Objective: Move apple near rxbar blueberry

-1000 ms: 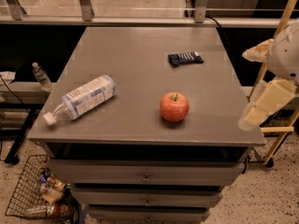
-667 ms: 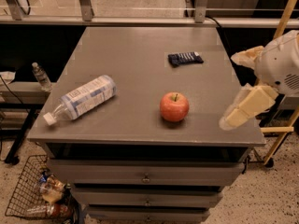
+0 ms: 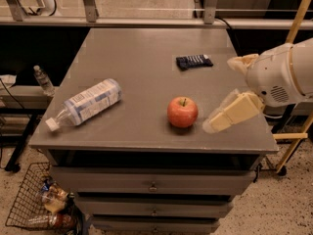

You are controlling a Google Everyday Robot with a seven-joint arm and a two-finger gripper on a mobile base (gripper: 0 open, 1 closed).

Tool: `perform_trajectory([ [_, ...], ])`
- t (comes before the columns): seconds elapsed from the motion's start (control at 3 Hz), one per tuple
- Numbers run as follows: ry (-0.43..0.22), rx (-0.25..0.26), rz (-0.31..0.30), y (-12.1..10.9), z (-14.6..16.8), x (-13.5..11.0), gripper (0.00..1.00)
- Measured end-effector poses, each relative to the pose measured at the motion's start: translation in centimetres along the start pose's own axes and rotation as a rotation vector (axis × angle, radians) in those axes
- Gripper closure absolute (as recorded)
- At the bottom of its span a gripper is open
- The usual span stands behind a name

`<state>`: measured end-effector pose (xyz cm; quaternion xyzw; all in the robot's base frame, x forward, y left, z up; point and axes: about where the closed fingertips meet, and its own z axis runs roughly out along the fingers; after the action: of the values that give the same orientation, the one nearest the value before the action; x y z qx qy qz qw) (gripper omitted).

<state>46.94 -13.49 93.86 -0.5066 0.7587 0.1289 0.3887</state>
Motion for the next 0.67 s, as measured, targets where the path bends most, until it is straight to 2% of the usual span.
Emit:
perform_trajectory([
  [0.67,-0.018,-0.001,0.105,2.2,3.1,1.4,0.0],
])
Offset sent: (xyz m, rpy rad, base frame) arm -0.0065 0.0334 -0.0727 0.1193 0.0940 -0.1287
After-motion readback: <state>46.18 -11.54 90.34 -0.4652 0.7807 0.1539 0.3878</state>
